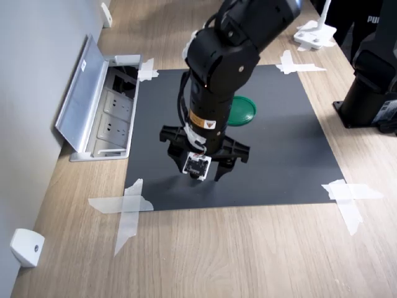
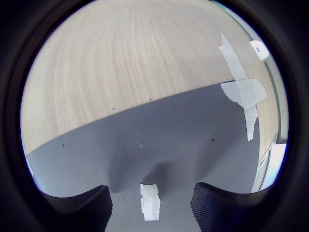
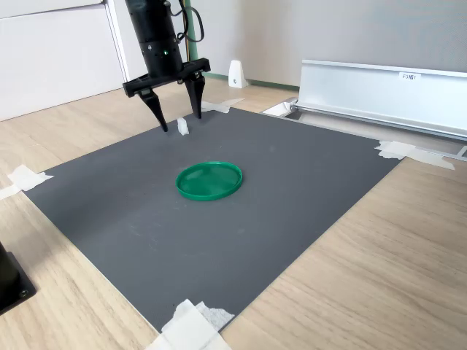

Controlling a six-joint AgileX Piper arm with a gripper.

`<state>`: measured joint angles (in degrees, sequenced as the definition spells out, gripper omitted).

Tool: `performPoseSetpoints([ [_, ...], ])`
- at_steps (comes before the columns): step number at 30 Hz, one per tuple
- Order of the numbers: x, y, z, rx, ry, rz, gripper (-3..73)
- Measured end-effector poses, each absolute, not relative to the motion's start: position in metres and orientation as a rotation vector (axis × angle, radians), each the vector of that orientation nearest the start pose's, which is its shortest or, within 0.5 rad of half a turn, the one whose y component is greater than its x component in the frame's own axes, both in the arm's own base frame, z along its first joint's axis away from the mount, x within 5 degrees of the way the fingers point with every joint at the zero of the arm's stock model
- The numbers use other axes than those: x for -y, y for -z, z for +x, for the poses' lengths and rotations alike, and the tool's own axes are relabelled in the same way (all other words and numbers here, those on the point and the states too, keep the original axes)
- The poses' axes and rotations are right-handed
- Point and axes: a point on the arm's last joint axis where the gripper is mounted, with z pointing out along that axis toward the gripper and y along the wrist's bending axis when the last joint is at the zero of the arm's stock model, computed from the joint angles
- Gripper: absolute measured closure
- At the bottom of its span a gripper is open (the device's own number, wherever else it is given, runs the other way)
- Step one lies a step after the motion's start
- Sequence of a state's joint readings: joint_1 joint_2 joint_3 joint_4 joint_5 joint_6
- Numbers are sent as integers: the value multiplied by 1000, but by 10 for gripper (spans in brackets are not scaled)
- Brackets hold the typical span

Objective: Grasp a white terminal and put it on the green lid.

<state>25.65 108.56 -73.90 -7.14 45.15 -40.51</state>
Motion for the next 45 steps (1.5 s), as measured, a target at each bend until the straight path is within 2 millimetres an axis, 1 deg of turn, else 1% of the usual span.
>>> performPoseSetpoints([
  [9, -157, -183, 346, -2377, 183, -1644, 10],
  [11, -158, -183, 346, -2378, 182, -1643, 26],
  [13, -157, -182, 346, -2378, 185, -1645, 60],
  [15, -157, -182, 346, -2384, 187, -1639, 126],
  [16, -157, -181, 346, -2390, 187, -1631, 172],
  [23, -157, -181, 346, -2432, 180, -1564, 577],
  [24, -157, -181, 346, -2436, 180, -1563, 609],
  [28, -156, -181, 345, -2455, 180, -1567, 613],
  [30, -155, -184, 342, -2468, 181, -1573, 613],
  [33, -150, -202, 338, -2458, 187, -1548, 613],
  [36, -135, -234, 331, -2432, 207, -1503, 613],
  [38, -119, -256, 325, -2420, 228, -1474, 613],
  [41, -89, -284, 315, -2426, 256, -1437, 613],
  [43, -69, -295, 307, -2431, 270, -1421, 613],
  [45, -47, -299, 297, -2445, 284, -1410, 613],
])
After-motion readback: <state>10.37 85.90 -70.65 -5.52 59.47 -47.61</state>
